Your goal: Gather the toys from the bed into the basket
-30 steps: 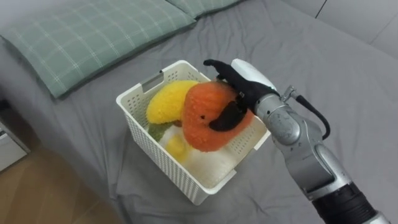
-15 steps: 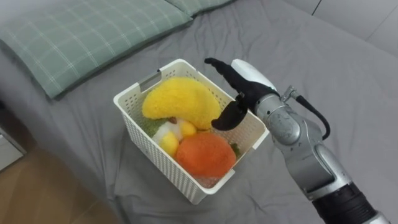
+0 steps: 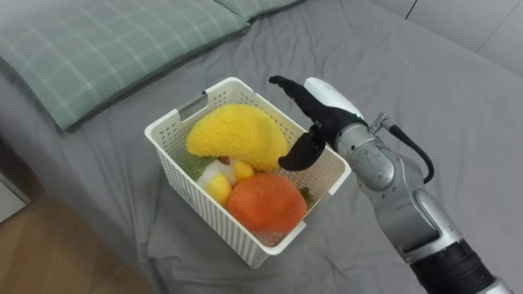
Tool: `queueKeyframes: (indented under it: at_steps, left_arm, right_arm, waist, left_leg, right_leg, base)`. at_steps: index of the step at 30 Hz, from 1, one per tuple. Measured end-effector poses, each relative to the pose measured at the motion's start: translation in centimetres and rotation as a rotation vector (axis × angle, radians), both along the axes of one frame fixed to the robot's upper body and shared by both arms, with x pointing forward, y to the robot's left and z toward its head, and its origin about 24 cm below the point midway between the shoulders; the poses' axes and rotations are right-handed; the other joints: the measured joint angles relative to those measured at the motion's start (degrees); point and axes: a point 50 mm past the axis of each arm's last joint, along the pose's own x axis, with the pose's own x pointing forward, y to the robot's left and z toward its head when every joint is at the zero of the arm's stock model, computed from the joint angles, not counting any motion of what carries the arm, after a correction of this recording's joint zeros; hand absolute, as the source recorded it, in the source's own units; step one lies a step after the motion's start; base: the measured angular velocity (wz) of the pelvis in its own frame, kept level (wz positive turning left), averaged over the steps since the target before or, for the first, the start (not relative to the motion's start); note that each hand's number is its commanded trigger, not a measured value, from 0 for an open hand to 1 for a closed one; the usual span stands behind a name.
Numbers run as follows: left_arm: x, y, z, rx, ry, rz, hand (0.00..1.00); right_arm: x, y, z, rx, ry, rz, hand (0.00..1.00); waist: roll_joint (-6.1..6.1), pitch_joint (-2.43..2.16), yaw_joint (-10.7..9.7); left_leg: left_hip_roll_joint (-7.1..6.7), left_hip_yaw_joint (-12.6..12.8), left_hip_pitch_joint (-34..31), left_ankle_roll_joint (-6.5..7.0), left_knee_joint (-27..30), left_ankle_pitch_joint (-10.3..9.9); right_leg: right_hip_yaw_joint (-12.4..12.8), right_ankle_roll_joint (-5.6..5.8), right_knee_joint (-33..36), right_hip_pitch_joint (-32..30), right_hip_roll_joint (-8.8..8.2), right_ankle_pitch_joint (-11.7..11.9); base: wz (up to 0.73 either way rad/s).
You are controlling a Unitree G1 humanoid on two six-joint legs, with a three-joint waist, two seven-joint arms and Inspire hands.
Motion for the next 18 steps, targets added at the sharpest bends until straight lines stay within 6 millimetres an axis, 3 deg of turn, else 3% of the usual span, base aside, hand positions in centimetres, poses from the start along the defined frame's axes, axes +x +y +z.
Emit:
queueKeyframes:
  at_steps: [9, 11, 18]
  left_arm:
    - [0.0, 0.0, 0.0, -0.001, 0.000, 0.001, 0.00]
    - [0.0, -0.1, 0.0, -0.001, 0.001, -0.003, 0.00]
    - [0.0, -0.1, 0.0, 0.000, 0.000, -0.004, 0.00]
  right_arm:
    - [0.1, -0.4, 0.1, -0.006, -0.003, -0.010, 0.00]
    - [0.1, -0.4, 0.1, -0.005, -0.003, -0.009, 0.00]
    - [0.4, -1.2, 0.5, 0.028, -0.013, -0.044, 0.00]
  waist:
    - [-0.02, 0.00, -1.47]
    - [0.28, 0.21, -1.92]
    - [0.83, 0.37, -4.30]
  left_leg:
    - [0.05, 0.34, 0.28, 0.01, -0.03, 0.00]
    - [0.13, 0.62, 0.38, 0.01, -0.03, 0.00]
    - [0.57, 2.49, 1.03, 0.11, -0.35, -0.07]
  right_leg:
    - [0.48, 0.00, 0.01, -0.01, 0.05, 0.00]
    - [0.74, -0.01, 0.00, 0.02, 0.09, 0.01]
    - [2.96, -0.04, 0.05, -0.27, 0.29, 0.02]
  base:
    - [-0.01]
    - [-0.07]
    - [-0.13]
